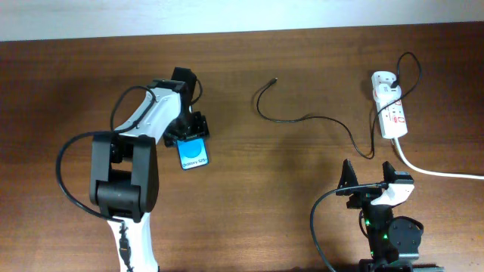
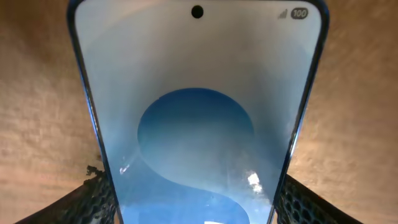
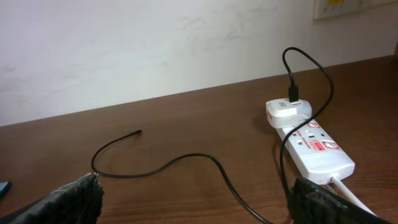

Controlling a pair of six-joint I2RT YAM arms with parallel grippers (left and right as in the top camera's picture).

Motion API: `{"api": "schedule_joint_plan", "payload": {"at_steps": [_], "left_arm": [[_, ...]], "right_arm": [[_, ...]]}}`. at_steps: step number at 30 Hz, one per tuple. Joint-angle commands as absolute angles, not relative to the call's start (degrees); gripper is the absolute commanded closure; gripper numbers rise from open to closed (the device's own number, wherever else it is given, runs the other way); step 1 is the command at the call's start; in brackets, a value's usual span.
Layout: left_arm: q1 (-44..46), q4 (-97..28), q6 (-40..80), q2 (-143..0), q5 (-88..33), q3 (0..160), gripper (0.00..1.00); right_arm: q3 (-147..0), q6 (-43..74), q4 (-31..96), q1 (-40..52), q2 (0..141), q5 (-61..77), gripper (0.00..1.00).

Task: Plug charger to phone and switch on socket
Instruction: 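Lift the phone with the left gripper and tilt it upright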

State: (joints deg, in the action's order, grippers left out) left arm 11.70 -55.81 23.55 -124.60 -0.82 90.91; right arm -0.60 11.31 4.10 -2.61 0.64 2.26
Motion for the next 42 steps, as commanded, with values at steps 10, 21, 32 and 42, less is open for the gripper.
{"api": "schedule_joint_plan", "payload": {"at_steps": [10,21,32,42], "left_arm": [[12.01,-52.07,22.83,-126.65,0.45,87.22,0.01],[12.01,-50.98,18.22,-126.65,-10.76,82.96,0.01],[12.01,-49.43,20.14,-126.65,-9.3,80.01,0.01],[15.53,-47.37,24.86,-126.65,-4.6,74.76,0.01]], "right_arm": [[-0.32,10.76,4.34,-2.31,0.21,2.15,0.02],[-0.32,10.74,4.34,-2.31,0.21,2.15,0.02],[-0.32,10.76,4.34,-2.31,0.21,2.15,0.02],[-0.32,10.76,4.34,-2.31,0.21,2.15,0.02]]}}
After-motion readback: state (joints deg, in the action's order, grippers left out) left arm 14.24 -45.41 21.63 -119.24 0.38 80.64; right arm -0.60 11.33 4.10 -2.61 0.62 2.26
